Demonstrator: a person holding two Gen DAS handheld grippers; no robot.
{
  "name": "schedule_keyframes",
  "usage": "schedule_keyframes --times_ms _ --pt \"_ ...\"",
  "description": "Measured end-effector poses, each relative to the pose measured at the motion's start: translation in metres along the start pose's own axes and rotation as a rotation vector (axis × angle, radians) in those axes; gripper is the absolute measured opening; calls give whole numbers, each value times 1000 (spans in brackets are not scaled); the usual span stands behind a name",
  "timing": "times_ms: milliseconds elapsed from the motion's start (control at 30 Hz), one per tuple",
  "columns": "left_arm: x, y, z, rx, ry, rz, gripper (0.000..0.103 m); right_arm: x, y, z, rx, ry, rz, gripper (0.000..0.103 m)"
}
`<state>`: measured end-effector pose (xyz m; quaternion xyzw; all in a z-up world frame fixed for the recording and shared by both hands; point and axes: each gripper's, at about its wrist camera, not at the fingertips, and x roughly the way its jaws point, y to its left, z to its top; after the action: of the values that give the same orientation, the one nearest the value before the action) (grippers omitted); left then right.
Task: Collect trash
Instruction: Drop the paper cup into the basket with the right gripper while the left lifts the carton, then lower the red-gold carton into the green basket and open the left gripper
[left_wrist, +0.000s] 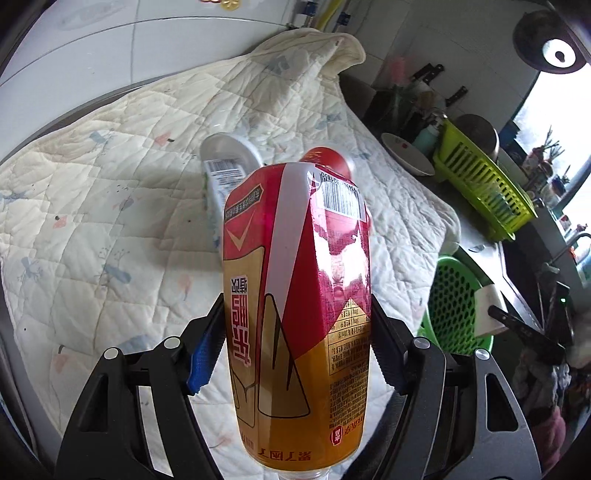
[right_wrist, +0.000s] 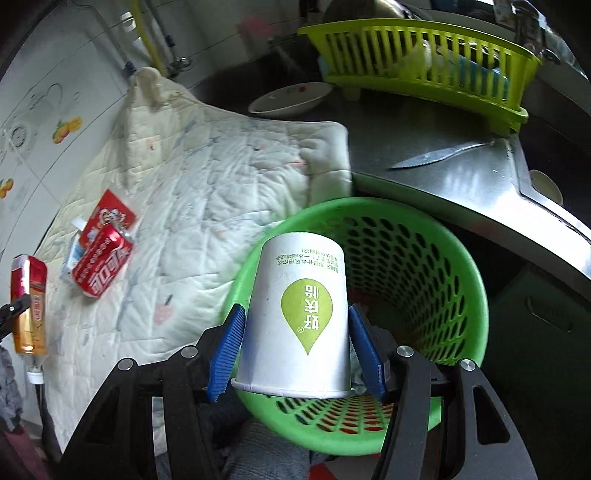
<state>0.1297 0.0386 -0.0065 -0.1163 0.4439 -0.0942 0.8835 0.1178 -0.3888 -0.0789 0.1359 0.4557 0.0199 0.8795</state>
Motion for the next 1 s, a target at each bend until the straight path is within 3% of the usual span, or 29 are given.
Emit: schedule_keyframes --times_ms 200,467,533,700,800,1000 --pt "11 -48 7 73 9 -74 70 21 -35 -9 58 25 -83 56" --pt "35 -118 13 177 35 -167 70 30 -57 -14 109 27 -100 58" --pt "43 -135 13 200 44 -184 70 27 -59 -14 110 15 -89 64" --pt "67 -174 12 259 74 -232 70 12 -57 -17 80 -23 -106 64" --pt "83 -198 8 299 96 -250 70 -1 -56 -20 61 -55 -112 69" --pt "117 -243 0 378 145 -253 70 -28 -55 -27 50 -114 -126 73"
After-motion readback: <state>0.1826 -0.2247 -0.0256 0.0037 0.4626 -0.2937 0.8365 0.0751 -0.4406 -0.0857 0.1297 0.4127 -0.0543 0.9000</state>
